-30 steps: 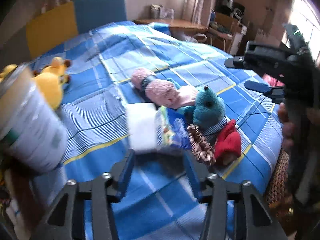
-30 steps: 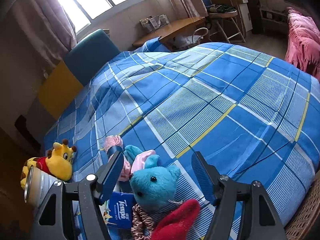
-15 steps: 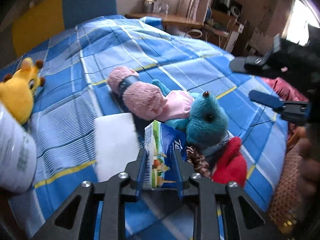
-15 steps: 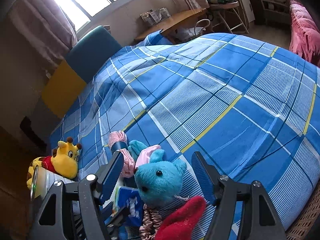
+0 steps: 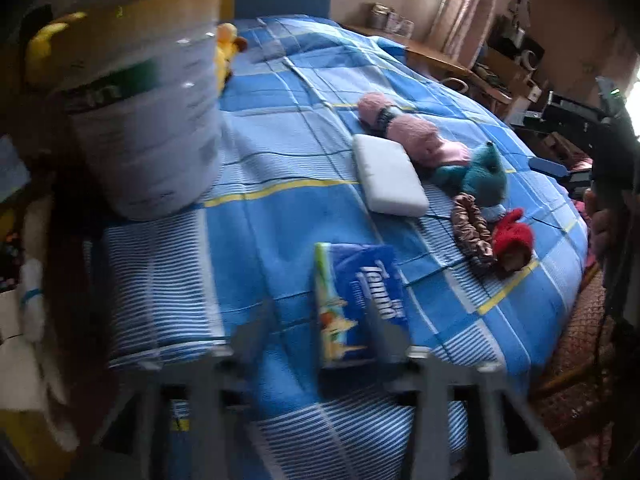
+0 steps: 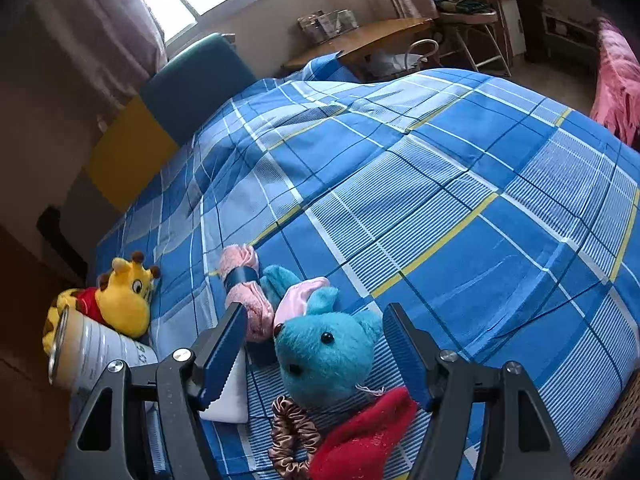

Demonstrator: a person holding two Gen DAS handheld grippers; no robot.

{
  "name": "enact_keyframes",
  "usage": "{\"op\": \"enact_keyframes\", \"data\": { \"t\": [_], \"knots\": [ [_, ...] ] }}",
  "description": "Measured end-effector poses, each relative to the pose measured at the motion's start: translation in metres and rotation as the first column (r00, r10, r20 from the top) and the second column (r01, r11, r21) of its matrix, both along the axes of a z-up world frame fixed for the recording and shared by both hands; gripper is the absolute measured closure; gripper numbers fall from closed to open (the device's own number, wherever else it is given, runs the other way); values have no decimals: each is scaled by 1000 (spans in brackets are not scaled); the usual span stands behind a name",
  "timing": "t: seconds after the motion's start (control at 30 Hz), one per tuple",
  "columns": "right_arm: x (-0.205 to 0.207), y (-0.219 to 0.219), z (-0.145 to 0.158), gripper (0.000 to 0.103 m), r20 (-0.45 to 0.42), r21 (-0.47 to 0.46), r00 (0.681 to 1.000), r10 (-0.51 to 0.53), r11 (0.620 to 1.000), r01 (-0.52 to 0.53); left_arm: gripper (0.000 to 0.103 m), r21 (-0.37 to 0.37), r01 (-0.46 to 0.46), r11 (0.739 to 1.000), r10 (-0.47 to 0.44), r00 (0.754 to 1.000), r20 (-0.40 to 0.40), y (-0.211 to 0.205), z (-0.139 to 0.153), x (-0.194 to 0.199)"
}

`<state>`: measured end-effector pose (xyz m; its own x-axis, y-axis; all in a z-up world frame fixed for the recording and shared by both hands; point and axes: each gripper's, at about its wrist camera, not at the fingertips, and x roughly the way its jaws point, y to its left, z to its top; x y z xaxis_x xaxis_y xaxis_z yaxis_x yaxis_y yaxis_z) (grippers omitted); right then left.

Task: Organize soft objects
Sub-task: 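Grasp the blue Tempo tissue pack with the left gripper while the right gripper approaches the brown scrunchie, then grasp the brown satin scrunchie with the right gripper while the left gripper lifts the tissue pack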

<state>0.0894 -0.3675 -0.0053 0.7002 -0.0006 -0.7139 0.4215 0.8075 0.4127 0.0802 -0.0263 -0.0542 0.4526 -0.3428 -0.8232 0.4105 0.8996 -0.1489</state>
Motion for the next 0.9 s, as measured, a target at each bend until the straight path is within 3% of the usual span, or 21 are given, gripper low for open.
{"op": "enact_keyframes", "data": {
  "t": [0.03,0.2,0.33,0.4,0.47,0.57,0.63,0.7,0.77,0.9],
  "knots": [
    [0,1,0,32,-2,-3,1000,3,1000,-3,31,-19,-13,1000,13,1000,16,2,2,-2],
    [1,2,-1,32,-6,-4,1000,11,1000,-11,30,-8,-3,1000,3,1000,19,-14,2,4],
    [1,8,3,32,16,-9,999,45,999,-45,30,143,52,988,-56,998,23,-45,-15,13],
    [1,15,7,32,43,2,994,98,995,-98,50,173,83,981,-86,996,9,-50,-28,13],
    [2,24,10,32,48,5,985,165,986,-165,50,152,80,985,-87,995,42,-45,-29,8],
    [6,49,11,32,-15,-2,945,326,945,-326,51,122,62,991,-68,997,47,-33,-30,4],
    [11,68,7,32,-103,5,893,438,898,-440,51,107,54,993,-59,997,46,-27,-30,2],
    [19,86,-7,32,-246,8,827,505,854,-520,51,100,53,994,-58,997,48,-23,-31,0],
    [28,98,-20,32,-356,-12,782,513,834,-552,51,88,43,995,-46,998,42,-20,-31,-1],
    [44,103,-46,32,-486,-24,737,470,836,-548,51,87,37,996,-40,998,38,-17,-31,-2]
  ]
}}
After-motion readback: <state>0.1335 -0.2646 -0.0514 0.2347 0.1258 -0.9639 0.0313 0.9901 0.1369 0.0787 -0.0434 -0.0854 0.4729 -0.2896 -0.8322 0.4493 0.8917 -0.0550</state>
